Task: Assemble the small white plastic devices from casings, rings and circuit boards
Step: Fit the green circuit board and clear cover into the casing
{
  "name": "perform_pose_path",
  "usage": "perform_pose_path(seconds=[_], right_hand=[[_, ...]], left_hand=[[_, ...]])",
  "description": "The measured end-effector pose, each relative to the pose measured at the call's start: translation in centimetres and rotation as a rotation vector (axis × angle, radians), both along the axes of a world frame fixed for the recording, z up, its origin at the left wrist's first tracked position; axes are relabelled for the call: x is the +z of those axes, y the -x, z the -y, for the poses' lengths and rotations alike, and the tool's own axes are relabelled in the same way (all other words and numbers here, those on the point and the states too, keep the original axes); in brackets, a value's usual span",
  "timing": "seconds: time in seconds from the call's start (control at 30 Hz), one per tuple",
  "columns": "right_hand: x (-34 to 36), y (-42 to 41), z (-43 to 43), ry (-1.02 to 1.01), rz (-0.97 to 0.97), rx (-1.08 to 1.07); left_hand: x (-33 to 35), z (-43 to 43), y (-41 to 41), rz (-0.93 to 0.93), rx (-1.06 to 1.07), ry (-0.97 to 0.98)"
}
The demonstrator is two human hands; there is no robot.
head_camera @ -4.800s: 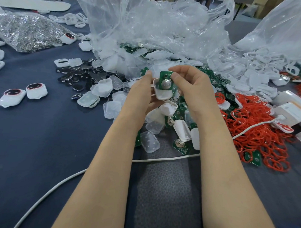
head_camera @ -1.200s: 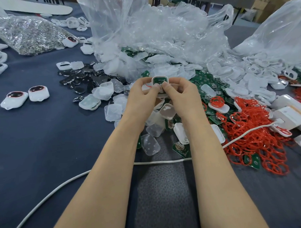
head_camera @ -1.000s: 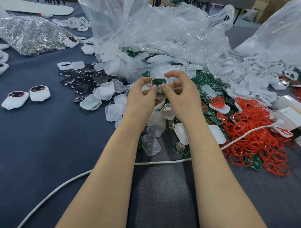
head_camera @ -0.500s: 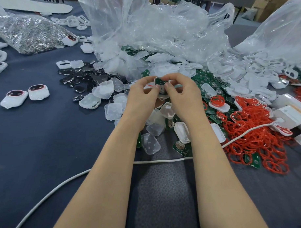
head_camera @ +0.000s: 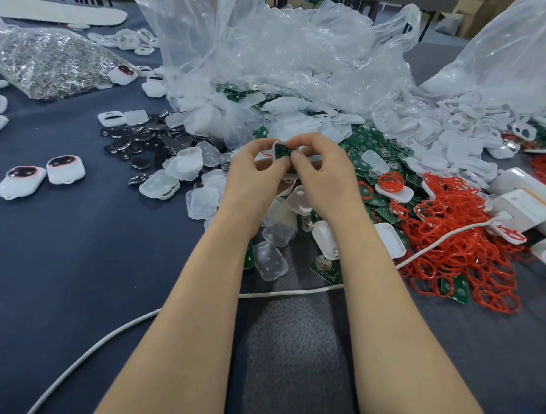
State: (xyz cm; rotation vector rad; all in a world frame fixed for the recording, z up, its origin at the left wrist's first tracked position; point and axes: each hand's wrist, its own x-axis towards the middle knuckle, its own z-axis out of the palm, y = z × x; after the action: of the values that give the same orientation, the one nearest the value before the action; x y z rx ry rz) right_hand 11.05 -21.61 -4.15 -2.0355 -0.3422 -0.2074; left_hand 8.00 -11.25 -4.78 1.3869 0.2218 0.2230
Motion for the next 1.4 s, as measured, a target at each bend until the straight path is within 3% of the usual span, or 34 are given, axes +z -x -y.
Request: perform_pose_path(seconds=[0.13,0.27,0.33,0.5,0.63,0.73,0.83,1.03,1.17,1.23,1.33,1.4], right_hand=[[0.1,-0.2,0.6,0.02,0.037,-0.042],[0.8,-0.8,3.9,0.081,0.036,-0.391],[1.0,-0.8,5.6,0.182,-0.036,-0.447],[1.8,0.0,5.7,0.42,-0.259,-0.133],[2.0,0.7,4.2,0.56,-0.274,0.049],[1.5,0.8,3.0,0.674,-0.271,0.064],[1.1,0.5,2.8,0.58,-0.213,0.048],[1.0,-0.1,3.4,0.187,-0.1,-0.135],[0.6,-0.3,3.4,0.214,-0.099,-0.155],[0.3,-0.4,3.4,0.28,-0.108,-0.177],[0.2,-0.5,3.3,0.319,-0.119,-0.225],[0.3,-0.6,3.3,0.32,-0.116,-0.237]], left_hand=[[-0.1,-0.1,-0.1,0.003,0.043,0.037],[0.1,-0.4,-0.3,0.001,0.17,0.219],[0.3,-0.6,-0.3,0.012,0.23,0.307],[0.7,-0.8,-0.2,0.03,0.298,0.431],[1.0,-0.9,-0.2,0.036,0.31,0.463],[1.1,-0.9,-0.2,0.02,0.308,0.446],[1.0,-0.8,-0.2,0.009,0.277,0.432],[0.9,-0.8,-0.2,0.011,0.186,0.444],[0.8,-1.0,-0.1,0.069,0.054,0.534],[0.7,-0.7,-0.2,0.111,0.068,0.372],[0.4,0.0,-0.1,0.163,0.123,-0.08],[0.3,0.3,0.1,0.173,0.104,-0.125]])
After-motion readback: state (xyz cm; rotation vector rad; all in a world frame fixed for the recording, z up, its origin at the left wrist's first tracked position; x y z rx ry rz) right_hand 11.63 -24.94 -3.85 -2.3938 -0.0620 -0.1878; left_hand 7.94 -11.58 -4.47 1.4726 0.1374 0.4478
